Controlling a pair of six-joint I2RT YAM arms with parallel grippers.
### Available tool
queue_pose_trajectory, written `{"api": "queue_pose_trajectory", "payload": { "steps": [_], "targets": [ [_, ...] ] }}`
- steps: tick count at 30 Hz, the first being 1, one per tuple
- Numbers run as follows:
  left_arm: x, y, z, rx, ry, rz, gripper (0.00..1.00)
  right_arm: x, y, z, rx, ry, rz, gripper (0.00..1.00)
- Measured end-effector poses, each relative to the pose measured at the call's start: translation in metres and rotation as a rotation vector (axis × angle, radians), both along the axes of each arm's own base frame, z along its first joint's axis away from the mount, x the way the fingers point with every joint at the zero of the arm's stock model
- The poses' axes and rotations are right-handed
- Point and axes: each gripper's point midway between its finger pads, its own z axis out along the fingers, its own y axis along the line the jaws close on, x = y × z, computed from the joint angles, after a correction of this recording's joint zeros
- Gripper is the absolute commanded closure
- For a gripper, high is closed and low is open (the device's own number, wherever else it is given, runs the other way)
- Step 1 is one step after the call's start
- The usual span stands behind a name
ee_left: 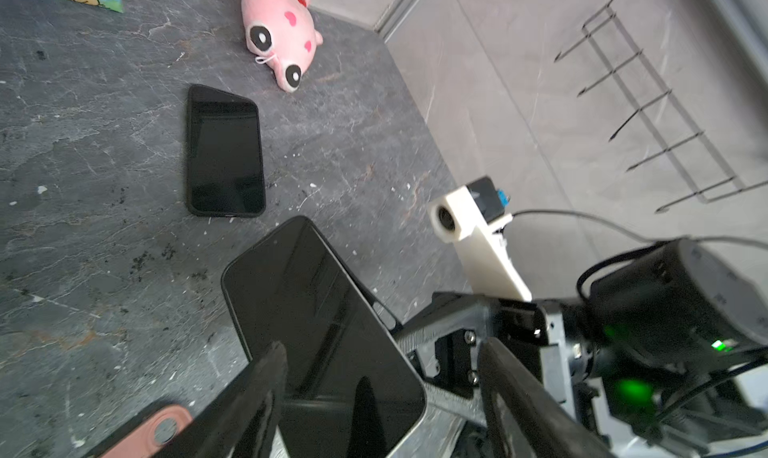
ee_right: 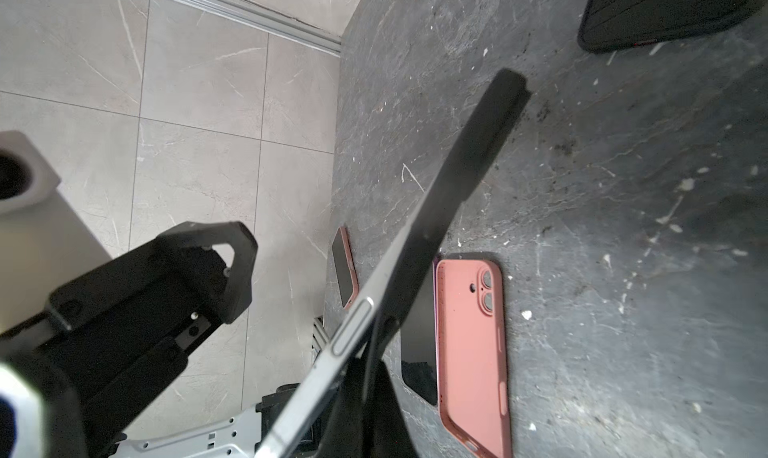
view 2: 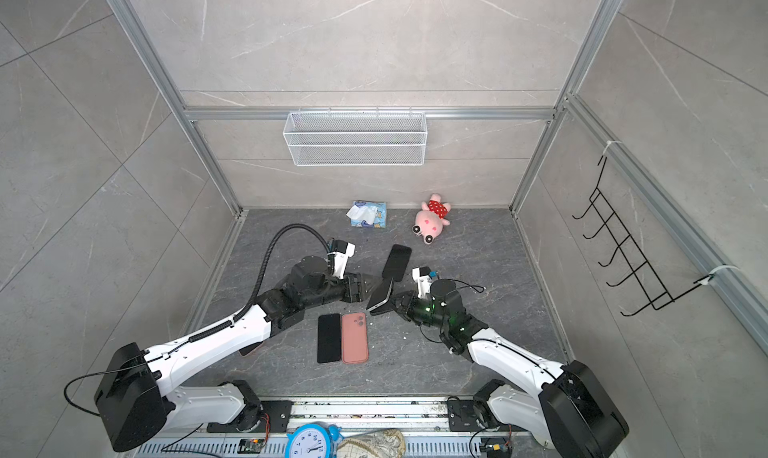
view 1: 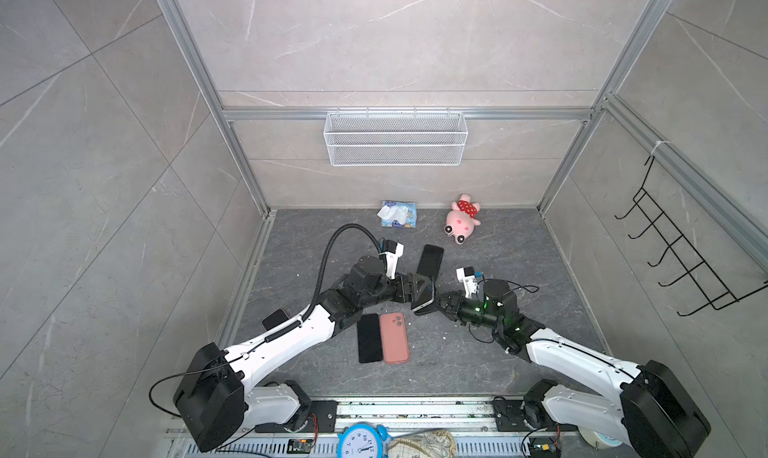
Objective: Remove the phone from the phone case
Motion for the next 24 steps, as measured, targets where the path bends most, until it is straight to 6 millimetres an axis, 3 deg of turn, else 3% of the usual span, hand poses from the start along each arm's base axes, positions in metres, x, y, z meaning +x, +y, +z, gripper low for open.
{"api": "queue_pose_trajectory", "payload": {
  "steps": [8,17,20,24],
  "targets": [
    [-0.042,-0.013,-0.021,0.272,-0.13,-0.113,0.26,-0.001,-0.001,-0.004,-0.014,0.012,-0.001,1.0],
    [-0.029,-0.016,-0.038,0.507,-0.249,-0.073,0.39,-0.004,-0.002,0.004,-0.003,-0.005,0.003,1.0],
    [-0.026,-0.015,-0.046,0.559,-0.265,-0.067,0.51,-0.005,-0.002,0.006,-0.002,-0.011,0.0,1.0],
    [-0.027,-0.015,-0.05,0.592,-0.286,-0.077,0.8,-0.008,-0.003,0.003,-0.006,-0.01,-0.002,1.0]
  ]
}}
